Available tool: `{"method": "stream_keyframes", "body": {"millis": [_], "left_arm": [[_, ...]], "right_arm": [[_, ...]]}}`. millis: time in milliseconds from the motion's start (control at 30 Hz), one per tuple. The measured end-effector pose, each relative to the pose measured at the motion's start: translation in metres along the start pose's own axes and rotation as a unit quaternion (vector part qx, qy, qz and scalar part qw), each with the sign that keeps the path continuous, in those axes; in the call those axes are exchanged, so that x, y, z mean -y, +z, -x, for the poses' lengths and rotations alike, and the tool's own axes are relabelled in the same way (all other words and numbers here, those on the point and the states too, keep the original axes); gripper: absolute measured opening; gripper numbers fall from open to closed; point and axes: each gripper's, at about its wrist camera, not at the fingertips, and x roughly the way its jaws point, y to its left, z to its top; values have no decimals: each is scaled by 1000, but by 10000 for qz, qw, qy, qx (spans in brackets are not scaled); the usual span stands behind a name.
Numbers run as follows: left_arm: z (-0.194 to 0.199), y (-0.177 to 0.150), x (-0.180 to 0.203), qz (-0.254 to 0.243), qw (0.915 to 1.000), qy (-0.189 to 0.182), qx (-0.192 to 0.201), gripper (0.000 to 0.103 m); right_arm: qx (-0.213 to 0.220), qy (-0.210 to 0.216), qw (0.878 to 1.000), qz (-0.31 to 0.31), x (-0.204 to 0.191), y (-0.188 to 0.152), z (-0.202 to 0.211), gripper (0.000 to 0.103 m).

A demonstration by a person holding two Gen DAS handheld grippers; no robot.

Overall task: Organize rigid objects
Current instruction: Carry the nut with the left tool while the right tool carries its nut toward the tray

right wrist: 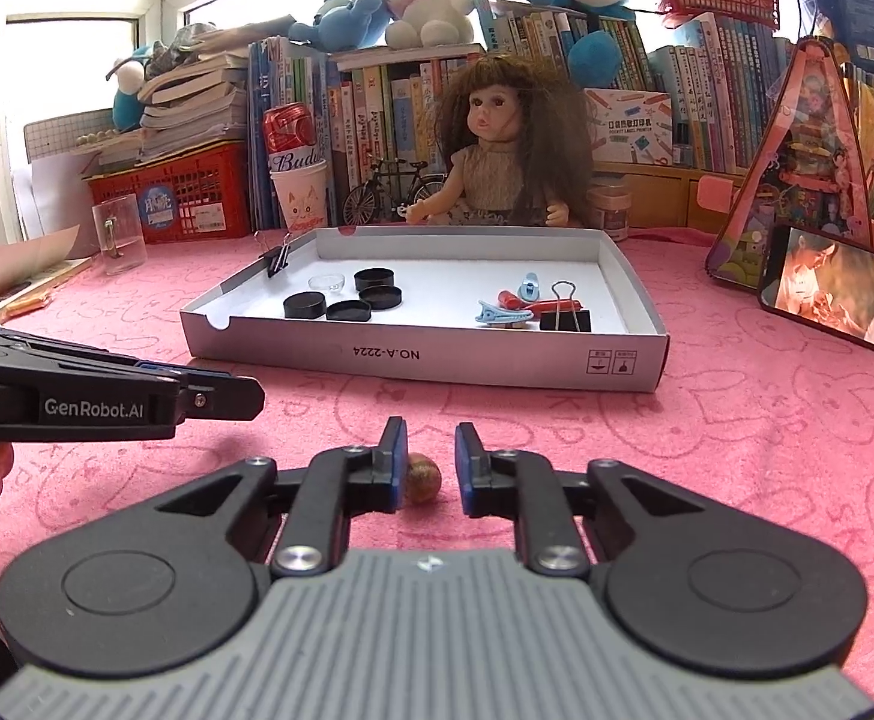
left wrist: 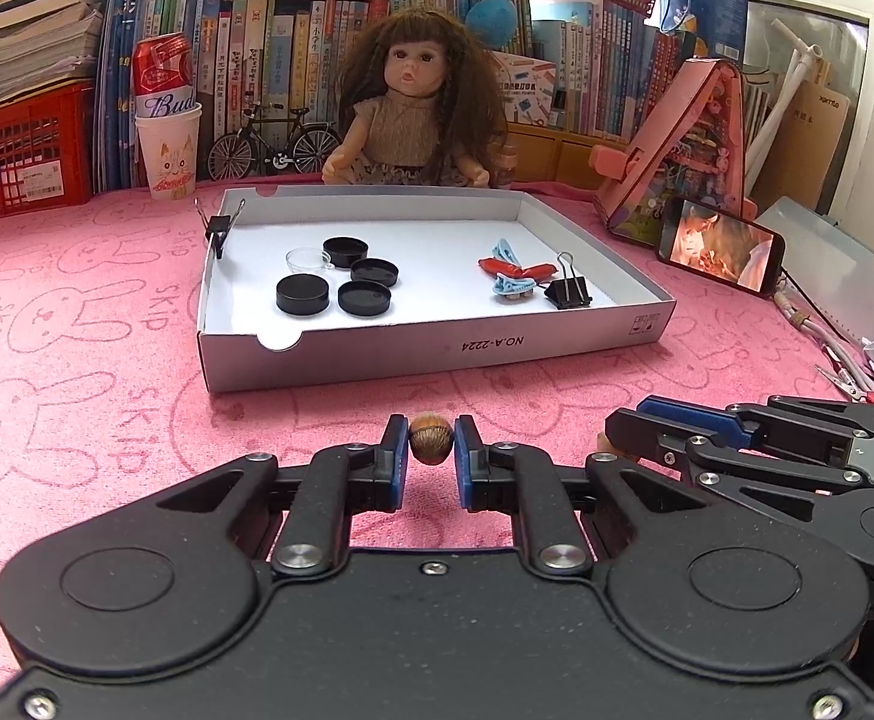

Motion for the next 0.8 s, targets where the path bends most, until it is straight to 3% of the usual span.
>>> {"method": "stream_keyframes", "body": {"millis": [33, 67, 333, 433, 800], "left_arm": [[0, -1, 0, 3, 10000, -4, -5, 15], [0, -1, 0, 2, 10000, -4, -8, 15], [-4, -5, -2, 32, 10000, 4, -86, 15], [-4, -5, -2, 26, 10000, 7, -76, 15], [-2, 2, -3, 53, 10000, 57, 19, 15]], "right_arm": [[-11, 0, 10000, 14, -1, -1, 0, 33], [-39, -4, 10000, 38, -1, -3, -1, 42], [-328, -114, 9994, 84, -4, -5, -10, 42], [-338, -142, 9992, 161, -7, -6, -9, 21], [-196, -138, 9997, -106, 3, 4, -9, 22]]}}
